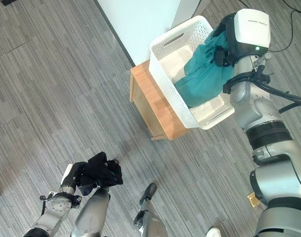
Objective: Pick up bed clothes into laundry basket.
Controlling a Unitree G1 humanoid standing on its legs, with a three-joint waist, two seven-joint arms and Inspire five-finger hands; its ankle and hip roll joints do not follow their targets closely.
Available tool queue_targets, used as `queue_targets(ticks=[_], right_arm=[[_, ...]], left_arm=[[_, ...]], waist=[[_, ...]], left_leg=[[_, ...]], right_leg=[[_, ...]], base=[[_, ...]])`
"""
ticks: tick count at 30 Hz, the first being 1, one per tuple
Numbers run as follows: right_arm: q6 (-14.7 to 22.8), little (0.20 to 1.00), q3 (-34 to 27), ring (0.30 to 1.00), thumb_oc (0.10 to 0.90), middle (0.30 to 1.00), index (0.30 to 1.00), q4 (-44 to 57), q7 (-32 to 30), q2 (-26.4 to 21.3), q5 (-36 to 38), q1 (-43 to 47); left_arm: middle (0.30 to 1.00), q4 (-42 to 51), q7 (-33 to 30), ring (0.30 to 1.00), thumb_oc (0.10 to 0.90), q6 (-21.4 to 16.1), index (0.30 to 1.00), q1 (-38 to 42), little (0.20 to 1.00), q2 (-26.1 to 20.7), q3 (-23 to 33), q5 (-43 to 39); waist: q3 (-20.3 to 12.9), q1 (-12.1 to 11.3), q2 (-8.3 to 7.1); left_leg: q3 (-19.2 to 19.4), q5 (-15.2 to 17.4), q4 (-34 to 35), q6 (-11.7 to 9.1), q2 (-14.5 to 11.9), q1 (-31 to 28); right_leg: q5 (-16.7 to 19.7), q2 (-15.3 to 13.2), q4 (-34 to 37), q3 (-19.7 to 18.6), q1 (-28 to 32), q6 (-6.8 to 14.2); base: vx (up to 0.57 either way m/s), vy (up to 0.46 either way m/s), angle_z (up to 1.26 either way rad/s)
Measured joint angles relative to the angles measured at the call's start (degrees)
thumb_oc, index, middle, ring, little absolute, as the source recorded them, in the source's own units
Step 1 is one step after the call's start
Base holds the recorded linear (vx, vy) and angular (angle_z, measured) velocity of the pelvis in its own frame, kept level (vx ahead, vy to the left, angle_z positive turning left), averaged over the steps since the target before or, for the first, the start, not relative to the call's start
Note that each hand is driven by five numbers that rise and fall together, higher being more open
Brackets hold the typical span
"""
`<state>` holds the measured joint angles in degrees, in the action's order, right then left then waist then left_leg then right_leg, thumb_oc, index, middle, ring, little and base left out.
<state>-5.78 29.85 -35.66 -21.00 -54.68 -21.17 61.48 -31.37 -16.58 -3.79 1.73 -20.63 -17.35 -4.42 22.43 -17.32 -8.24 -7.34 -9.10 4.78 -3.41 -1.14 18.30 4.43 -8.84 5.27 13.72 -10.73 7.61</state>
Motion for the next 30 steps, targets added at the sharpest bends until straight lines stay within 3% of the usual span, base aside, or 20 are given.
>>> queue_targets(ticks=[3,4,6,10,11,12,14,17,18,20,23,27,28,29,30], right_arm=[[0.1,0.596,0.0,0.596,0.598,0.596,0.596,0.0,0.0,0.0,0.0,0.2],[0.0,0.9,-0.1,0.9,0.8,0.9,0.9,0.2,-0.1,0.0,0.0,0.1],[-1.0,0.9,-5.9,0.9,0.8,0.9,0.9,8.6,0.0,-0.4,-0.6,-4.7],[-0.6,0.9,-6.3,0.9,0.8,0.9,0.9,11.0,-1.2,-0.9,-2.3,-5.3],[0.1,0.9,-10.7,0.9,0.8,0.9,0.9,12.5,-1.2,-1.6,-2.4,-8.6],[0.9,0.9,-21.1,0.9,0.8,0.9,0.9,18.1,-2.2,-1.4,-2.5,-17.0],[-0.4,0.9,-22.2,0.9,0.8,0.9,0.9,17.4,-3.7,-1.9,-2.4,-18.4],[-1.5,0.9,-23.0,0.9,0.8,0.9,0.9,15.7,-3.8,-3.2,-2.4,-19.2],[0.3,0.9,-32.6,0.9,0.8,0.9,0.9,19.8,-4.7,-1.0,-2.5,-28.9],[-0.9,0.9,-32.4,0.9,0.8,0.9,0.9,19.0,-5.2,-1.0,-2.2,-31.1],[-1.7,0.9,-32.5,0.9,0.8,0.9,0.9,17.2,-5.2,-1.0,-2.0,-31.6],[-1.8,0.9,-32.4,0.9,0.8,0.9,0.9,16.2,-5.2,-1.0,-2.0,-31.8],[-1.7,0.9,-32.9,0.9,0.8,0.9,0.9,15.7,-5.1,1.0,-2.0,-33.9],[4.8,0.9,-48.4,0.9,0.8,0.9,0.9,16.4,-4.2,16.3,-4.2,-38.0],[4.0,0.9,-54.0,0.9,0.8,0.9,0.9,13.4,-8.8,27.4,-1.1,-41.0]], left_arm=[[0.3,0.0,0.0,0.3,0.4,0.0,0.3,0.5,0.3,0.0,0.0,0.0],[0.3,0.0,0.0,0.3,0.4,0.0,0.3,0.9,0.3,0.0,0.1,0.0],[0.3,-0.2,0.0,0.3,0.4,0.3,0.3,1.2,0.3,0.6,0.8,0.1],[0.3,0.1,-0.6,0.3,0.4,0.1,0.3,1.1,0.3,0.2,2.3,0.1],[0.3,1.8,-0.4,0.3,0.4,0.7,0.3,1.3,0.3,0.0,3.4,0.5],[0.3,6.1,-0.6,0.3,0.4,1.5,0.3,-0.4,0.3,0.1,4.9,1.8],[0.3,7.2,-2.4,0.3,0.4,0.6,0.3,-1.8,0.3,-0.5,5.2,2.4],[0.3,7.3,-2.9,0.3,0.4,0.7,0.3,-1.3,0.3,-1.5,6.6,2.5],[0.3,11.5,-3.2,0.3,0.4,2.9,0.3,-2.3,0.3,-1.7,8.1,4.0],[0.3,12.4,-5.7,0.3,0.4,1.6,0.3,-3.1,0.3,-1.7,9.4,5.0],[0.3,12.3,-6.6,0.3,0.4,1.6,0.3,-2.9,0.3,-1.9,10.0,5.1],[0.3,12.3,-6.6,0.3,0.4,1.6,0.3,-2.7,0.3,-1.6,9.6,5.1],[0.3,12.9,-6.7,0.3,0.4,2.1,0.3,-1.7,0.3,-1.7,9.6,5.5],[0.3,23.0,-5.7,0.3,0.4,10.9,0.3,-4.4,0.3,-3.1,11.9,8.5],[0.3,26.1,-7.5,0.3,0.4,10.0,0.3,-5.2,0.3,-5.1,12.4,12.8]], waist=[[0.0,0.0,0.0],[0.0,0.1,0.16],[0.8,0.9,1.17],[0.8,1.2,1.49],[0.7,1.9,1.61],[0.8,1.5,1.57],[0.7,1.2,1.72],[0.1,3.4,2.41],[0.0,2.8,2.28],[-0.1,3.4,2.46],[-0.9,5.5,3.91],[-1.1,6.0,4.35],[-1.2,6.9,4.49],[-0.7,7.9,3.35],[-2.3,7.3,1.38]], left_leg=[[0.0,0.0,-0.2,0.0,0.0,0.0],[0.0,0.0,-0.2,0.0,0.0,-0.1],[0.1,0.0,-0.2,0.0,0.3,-1.5],[0.4,0.0,-0.2,0.0,0.7,-4.0],[0.5,0.3,-0.2,0.0,0.6,-4.3],[-0.1,0.2,-0.2,0.1,0.9,-4.5],[0.7,0.2,-0.2,0.1,1.3,-6.0],[0.9,0.3,-0.2,0.1,1.2,-6.3],[0.6,0.2,-0.2,0.2,1.0,-6.4],[1.1,0.2,-0.2,0.2,1.1,-7.2],[1.5,0.2,-0.2,0.2,1.1,-7.3],[1.7,0.2,-0.2,0.2,0.7,-7.4],[1.9,0.6,-0.5,0.0,0.7,-7.9],[2.3,0.6,-0.3,0.3,0.4,-10.2],[2.4,0.8,0.2,0.2,-0.1,-12.7]], right_leg=[[0.0,0.0,0.0,0.0,0.1,0.0],[0.0,0.0,0.0,0.0,0.1,0.0],[0.0,-0.3,0.0,0.2,1.8,0.0],[0.1,-0.7,0.0,0.1,4.1,0.2],[-0.3,-0.7,0.0,0.0,4.5,0.3],[-0.7,-0.9,0.0,0.1,5.1,0.1],[-0.7,-1.4,0.0,-0.3,6.1,0.1],[-0.6,-1.4,0.0,-0.7,6.2,0.2],[-0.6,-1.1,0.0,-0.6,6.7,0.1],[-0.6,-1.3,0.0,-1.0,7.0,0.1],[-0.4,-1.3,0.0,-1.4,7.0,0.1],[-0.4,-0.9,0.0,-1.5,6.9,0.1],[-0.6,-1.1,0.0,-1.4,7.0,0.0],[-1.6,-1.0,-0.4,0.6,10.0,-0.3],[-1.6,-0.5,-1.0,-0.6,11.8,-0.3]], base=[[0.01,0.025,0.0],[0.05,0.073,0.03],[0.04,0.035,0.07],[0.06,-0.011,-0.04],[0.1,-0.019,0.23],[0.03,0.002,0.13],[0.0,0.0,-0.1],[0.07,-0.037,-0.04],[0.0,0.0,0.0],[0.0,0.001,-0.1],[0.0,0.0,-0.08],[0.08,-0.008,-0.03],[0.19,-0.018,0.31],[0.06,-0.003,0.38],[0.01,0.0,0.23]])
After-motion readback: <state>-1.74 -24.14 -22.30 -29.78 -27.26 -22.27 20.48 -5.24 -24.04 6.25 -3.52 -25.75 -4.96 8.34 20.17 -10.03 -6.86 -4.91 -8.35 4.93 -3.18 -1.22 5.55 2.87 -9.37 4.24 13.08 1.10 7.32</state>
